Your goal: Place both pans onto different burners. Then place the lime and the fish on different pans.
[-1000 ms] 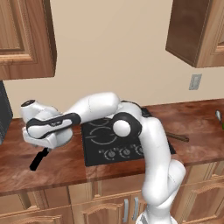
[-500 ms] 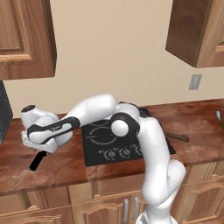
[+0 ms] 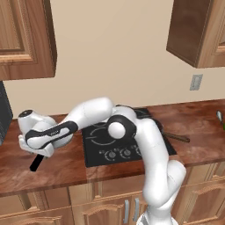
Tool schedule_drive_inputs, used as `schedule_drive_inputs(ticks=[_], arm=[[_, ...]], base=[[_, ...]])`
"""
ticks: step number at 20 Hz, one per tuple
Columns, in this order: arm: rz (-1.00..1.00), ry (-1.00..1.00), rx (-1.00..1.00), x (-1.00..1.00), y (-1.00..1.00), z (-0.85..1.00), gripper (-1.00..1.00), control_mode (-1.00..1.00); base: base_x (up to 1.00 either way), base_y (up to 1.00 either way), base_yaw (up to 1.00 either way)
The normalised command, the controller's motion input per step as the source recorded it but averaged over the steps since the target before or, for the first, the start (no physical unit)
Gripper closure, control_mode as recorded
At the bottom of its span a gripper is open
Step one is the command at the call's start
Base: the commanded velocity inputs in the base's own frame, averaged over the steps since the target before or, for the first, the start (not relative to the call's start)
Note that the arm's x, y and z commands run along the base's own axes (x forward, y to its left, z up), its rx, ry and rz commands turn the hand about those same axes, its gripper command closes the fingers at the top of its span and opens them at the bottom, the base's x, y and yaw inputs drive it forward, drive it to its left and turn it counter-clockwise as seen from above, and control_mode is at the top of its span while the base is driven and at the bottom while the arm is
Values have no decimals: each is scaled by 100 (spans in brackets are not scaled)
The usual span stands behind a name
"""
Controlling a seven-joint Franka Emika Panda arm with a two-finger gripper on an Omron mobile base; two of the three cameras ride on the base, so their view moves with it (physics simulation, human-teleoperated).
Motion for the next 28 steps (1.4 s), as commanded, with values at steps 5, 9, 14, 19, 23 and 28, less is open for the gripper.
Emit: schedule_drive_inputs(ticks=[5, 9, 14, 19, 23, 28], arm=[[0, -2, 0, 0, 0, -22, -100, -100], [0, 0, 0, 0, 0, -5, 100, -100], [0, 0, 0, 0, 0, 0, 100, -100], [0, 0, 0, 0, 0, 6, 100, -100], [0, -10, 0, -10, 0, 30, 100, -100], [0, -7, 0, -1, -22, 30, 100, -100]], base=[[0, 0, 0], [0, 0, 0], [0, 0, 0], [0, 0, 0], [0, 0, 0], [0, 0, 0]])
